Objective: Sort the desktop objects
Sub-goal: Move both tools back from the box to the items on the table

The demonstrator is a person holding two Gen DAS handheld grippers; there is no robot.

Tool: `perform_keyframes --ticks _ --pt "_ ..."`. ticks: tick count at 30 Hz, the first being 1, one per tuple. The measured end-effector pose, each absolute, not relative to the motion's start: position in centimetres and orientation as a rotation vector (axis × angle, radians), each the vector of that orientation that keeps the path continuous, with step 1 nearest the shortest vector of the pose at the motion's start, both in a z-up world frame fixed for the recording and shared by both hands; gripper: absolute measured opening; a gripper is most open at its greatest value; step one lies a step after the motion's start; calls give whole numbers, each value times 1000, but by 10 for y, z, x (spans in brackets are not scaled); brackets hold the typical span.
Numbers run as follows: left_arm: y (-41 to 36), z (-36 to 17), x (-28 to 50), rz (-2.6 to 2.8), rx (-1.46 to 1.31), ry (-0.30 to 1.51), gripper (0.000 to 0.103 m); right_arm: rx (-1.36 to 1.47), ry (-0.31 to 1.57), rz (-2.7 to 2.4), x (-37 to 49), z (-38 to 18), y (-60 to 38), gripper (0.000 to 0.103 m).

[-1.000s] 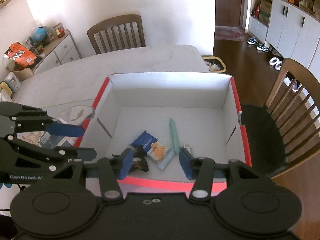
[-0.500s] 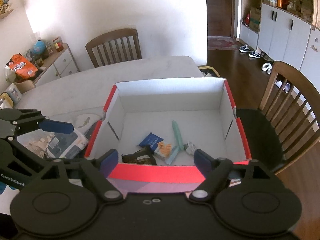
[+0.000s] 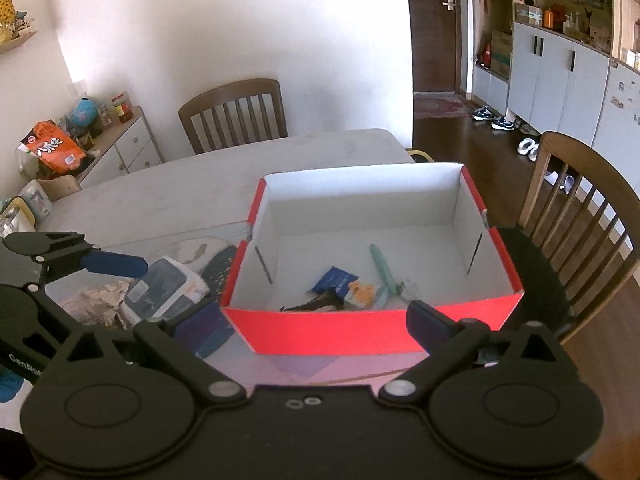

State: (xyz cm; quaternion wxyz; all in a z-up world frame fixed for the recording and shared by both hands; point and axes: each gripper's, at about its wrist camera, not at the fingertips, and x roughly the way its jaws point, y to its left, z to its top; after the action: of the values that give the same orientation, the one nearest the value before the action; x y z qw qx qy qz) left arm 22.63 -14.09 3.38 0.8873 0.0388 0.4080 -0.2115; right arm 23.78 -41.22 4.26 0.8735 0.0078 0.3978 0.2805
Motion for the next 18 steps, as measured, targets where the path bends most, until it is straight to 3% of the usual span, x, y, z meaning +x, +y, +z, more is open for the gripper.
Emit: perform_keyframes --ticks 18 --pt "-66 32 177 -367 1 860 99 60 815 576 181 47 -372 101"
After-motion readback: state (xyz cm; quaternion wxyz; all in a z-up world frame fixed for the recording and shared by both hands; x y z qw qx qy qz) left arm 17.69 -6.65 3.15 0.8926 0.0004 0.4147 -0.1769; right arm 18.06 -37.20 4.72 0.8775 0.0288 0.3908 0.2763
